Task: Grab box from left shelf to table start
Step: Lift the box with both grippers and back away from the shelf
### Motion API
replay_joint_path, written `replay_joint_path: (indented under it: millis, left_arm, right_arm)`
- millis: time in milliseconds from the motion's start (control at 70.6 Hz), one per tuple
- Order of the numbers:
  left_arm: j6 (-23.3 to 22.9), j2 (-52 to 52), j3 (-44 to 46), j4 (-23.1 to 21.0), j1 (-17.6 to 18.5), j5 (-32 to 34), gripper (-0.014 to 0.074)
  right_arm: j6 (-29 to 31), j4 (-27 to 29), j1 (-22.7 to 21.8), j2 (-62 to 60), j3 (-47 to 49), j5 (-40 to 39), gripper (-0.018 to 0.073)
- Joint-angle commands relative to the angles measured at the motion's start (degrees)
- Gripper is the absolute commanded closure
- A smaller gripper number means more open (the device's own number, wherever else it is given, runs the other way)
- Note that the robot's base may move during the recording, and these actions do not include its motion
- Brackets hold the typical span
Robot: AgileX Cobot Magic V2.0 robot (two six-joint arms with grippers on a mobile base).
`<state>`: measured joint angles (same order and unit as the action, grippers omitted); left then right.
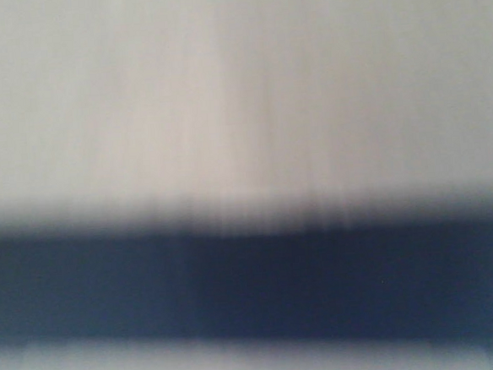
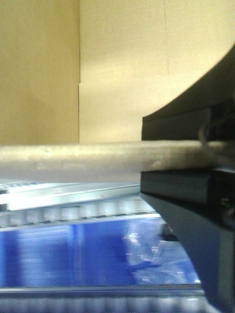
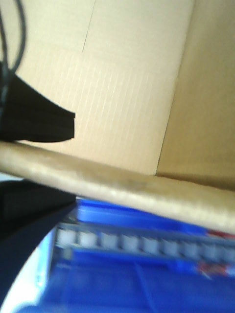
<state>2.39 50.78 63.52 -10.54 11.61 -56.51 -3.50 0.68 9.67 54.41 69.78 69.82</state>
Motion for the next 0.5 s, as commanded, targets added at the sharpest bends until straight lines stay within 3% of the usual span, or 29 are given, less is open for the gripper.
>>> replay_joint_path:
  millis: [0,241,481]
  left_arm:
    - [0.2,-4.3,-0.5,-7.1,0.5,5.6,0.0694]
    - [0.2,-11.8,-5.2,-7.1,0.5,6.2,0.0694]
    - [0.2,-17.2,-5.8,-7.5,0.5,7.6,0.0694]
  right_arm:
    - [0.8,2.2,0.9,-2.9,-1.6,-7.9,0.0501]
    - [0.8,3.3,1.1,-9.7,-9.5,-12.2,0.0501]
    - [0.8,4.6,1.1,-14.7,-10.0,-15.2,0.0501]
